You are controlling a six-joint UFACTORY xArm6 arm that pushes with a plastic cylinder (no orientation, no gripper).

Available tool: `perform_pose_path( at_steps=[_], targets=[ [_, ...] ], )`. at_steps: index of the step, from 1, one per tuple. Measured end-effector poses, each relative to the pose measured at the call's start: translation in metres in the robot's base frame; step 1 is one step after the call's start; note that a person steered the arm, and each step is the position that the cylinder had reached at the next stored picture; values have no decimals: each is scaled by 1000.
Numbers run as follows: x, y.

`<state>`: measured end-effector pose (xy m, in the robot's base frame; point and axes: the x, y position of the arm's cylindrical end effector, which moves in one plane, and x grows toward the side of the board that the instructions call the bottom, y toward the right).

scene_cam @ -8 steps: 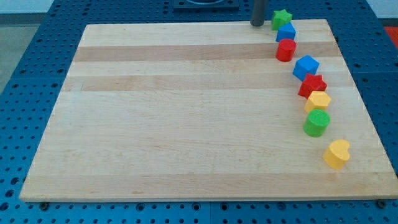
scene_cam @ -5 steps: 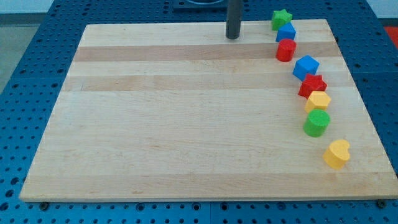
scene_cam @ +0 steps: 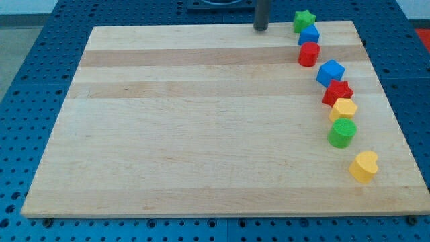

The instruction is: Place your hand at the bottom center

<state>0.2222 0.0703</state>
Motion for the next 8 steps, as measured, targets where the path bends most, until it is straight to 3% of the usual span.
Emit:
perform_pose_path(
  at_steps=[2,3,4,7,8],
  targets=[
    [173,-121],
    [272,-157],
    [383,-151],
    [397,-124],
    [397,-73]
  ],
)
